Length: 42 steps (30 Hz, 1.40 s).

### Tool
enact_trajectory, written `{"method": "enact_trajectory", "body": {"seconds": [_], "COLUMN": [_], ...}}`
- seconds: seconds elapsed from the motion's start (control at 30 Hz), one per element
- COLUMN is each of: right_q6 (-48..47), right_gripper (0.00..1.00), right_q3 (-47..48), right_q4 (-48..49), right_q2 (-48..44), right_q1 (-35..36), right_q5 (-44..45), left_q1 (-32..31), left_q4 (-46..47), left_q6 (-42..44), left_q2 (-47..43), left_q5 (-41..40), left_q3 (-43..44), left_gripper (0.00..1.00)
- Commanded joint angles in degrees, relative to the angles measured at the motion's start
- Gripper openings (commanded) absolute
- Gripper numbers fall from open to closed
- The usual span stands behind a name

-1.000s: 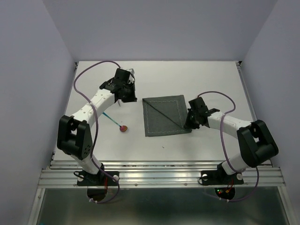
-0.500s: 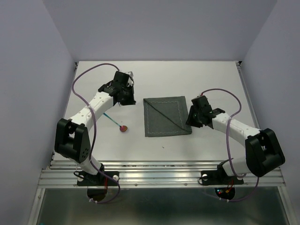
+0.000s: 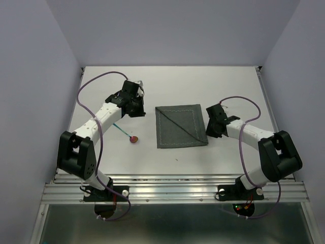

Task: Fold the napkin into a case and place the utensils inside
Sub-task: Pick up the upper triangle-folded napkin from the center of the board.

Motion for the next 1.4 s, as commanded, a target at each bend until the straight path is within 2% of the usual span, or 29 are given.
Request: {"method": "enact_trajectory", "body": {"seconds": [0.0, 0.17, 0.3, 0.53, 0.63, 0.7, 0.77, 0.8, 0.83, 0.87, 0.93, 1.0, 1.13, 1.37], "right_q6": [0.86, 1.74, 5.24, 12.46, 13.96, 12.65, 9.76, 8.78, 7.73, 6.67, 3.60, 0.79, -1.68, -2.12], "right_gripper": [0.13, 0.08, 0.07, 0.05, 0.06, 0.07, 0.09, 0.10, 0.09, 0.10, 0.11, 0.17, 0.20, 0.22], "right_q3": [-1.54, -5.41, -7.26, -6.47, -6.99, -6.82, -6.38, -6.64, -7.17, -7.78, -8.49, -7.79, -6.47, -6.12], "right_q4": [2.78, 7.71, 10.08, 11.93, 12.81, 9.59, 6.76, 5.27, 5.17, 5.25, 5.17, 5.08, 4.55, 4.64], "right_q2": [1.18, 0.75, -0.04, 0.48, -0.39, -2.40, -4.77, -5.66, -6.71, -7.68, -10.48, -11.64, -10.68, -9.45], "right_q1": [-0.28, -0.28, 1.72, 12.00, 12.55, 12.55, 10.45, 8.26, 5.37, -0.92, -6.06, -11.32, -16.62, -17.25], "right_q5": [0.71, -7.89, -11.16, -11.43, -12.66, -8.20, -2.06, -1.94, -2.63, -5.16, -6.68, -8.51, -11.42, -12.22], "left_q1": [-0.35, -0.44, -1.58, -4.83, -6.94, -9.56, -12.29, -15.00, -16.33, -17.65, -21.33, -23.81, -31.61, -38.23], "left_q4": [0.66, 0.58, -0.30, -1.71, -1.97, -2.24, -2.76, -2.94, -3.20, -3.38, -3.99, -4.61, -6.10, -6.28], "left_q6": [0.52, 0.61, 1.40, 1.05, 0.79, 0.61, 0.17, -0.18, -0.44, -0.79, -1.67, -2.20, -2.12, -0.36], "left_q2": [-3.10, -2.67, -1.97, 0.32, 1.55, 2.86, 4.36, 4.98, 5.59, 6.38, 8.58, 11.12, 16.30, 20.89], "left_q5": [-0.18, 0.43, -1.14, -4.48, -4.84, -5.53, -8.08, -9.39, -9.84, -10.28, -12.48, -14.49, -18.00, -20.74], "left_q3": [-1.07, -0.37, 1.91, 6.13, 7.62, 8.24, 9.20, 9.64, 10.00, 10.87, 12.19, 13.59, 17.10, 18.61], "left_gripper": [0.01, 0.02, 0.05, 0.13, 0.18, 0.25, 0.35, 0.39, 0.41, 0.47, 0.53, 0.60, 0.71, 0.71]}}
